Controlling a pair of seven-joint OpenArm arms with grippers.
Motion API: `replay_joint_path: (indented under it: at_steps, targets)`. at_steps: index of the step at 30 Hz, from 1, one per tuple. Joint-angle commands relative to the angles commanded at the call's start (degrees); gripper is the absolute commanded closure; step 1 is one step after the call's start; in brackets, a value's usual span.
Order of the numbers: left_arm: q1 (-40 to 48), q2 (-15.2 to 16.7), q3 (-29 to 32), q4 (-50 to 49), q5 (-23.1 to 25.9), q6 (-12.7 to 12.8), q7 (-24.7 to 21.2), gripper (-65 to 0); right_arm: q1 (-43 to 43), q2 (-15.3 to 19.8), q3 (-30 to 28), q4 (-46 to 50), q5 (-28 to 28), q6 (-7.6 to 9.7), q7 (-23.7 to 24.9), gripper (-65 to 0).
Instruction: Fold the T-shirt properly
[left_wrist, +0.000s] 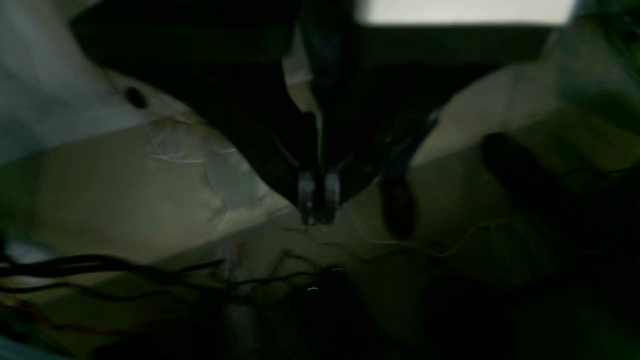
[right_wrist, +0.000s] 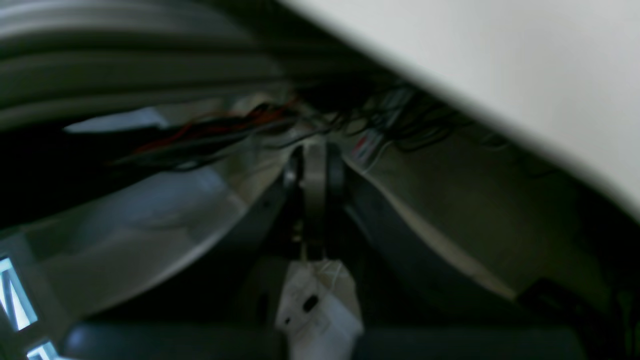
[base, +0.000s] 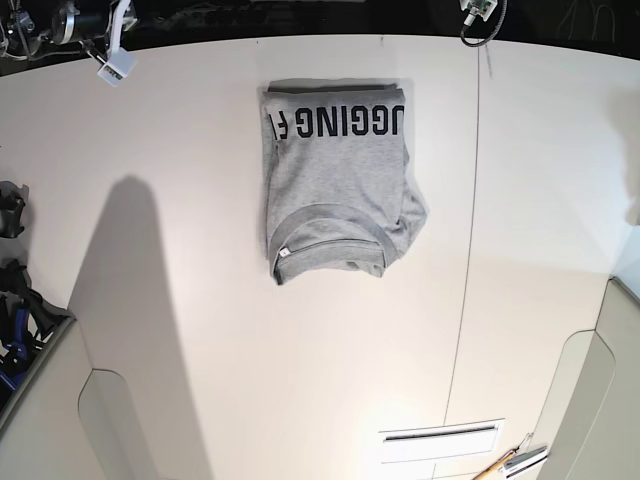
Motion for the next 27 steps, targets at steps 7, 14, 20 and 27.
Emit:
replay_joint_path:
  at_steps: [7, 14, 20, 27]
  targets:
    - [0.2, -0.1, 0.0, -14.9, -3.3, -5.0, -3.9, -1.3, -1.0, 4.6, -10.1, -5.2, -2.5, -0.48, 2.3, 0.0]
    - [-0.3, -3.1, 1.0, -32.0, -3.2, -9.0, -23.4, -1.3, -0.4, 4.7, -18.6, -15.5, -5.4, -1.11, 14.1, 0.0]
    - [-7.7, -2.9, 1.6, -50.2, -3.3, -18.1, -32.3, -1.3, 4.9, 3.3, -27.7, -26.7, -11.9, -1.11, 23.3, 0.0]
    - [-20.9, -2.1, 10.3, -70.1, -3.5, -13.9, -32.1, -1.3, 14.3, -2.7, -33.3, -40.8, -12.7, -1.11, 23.3, 0.0]
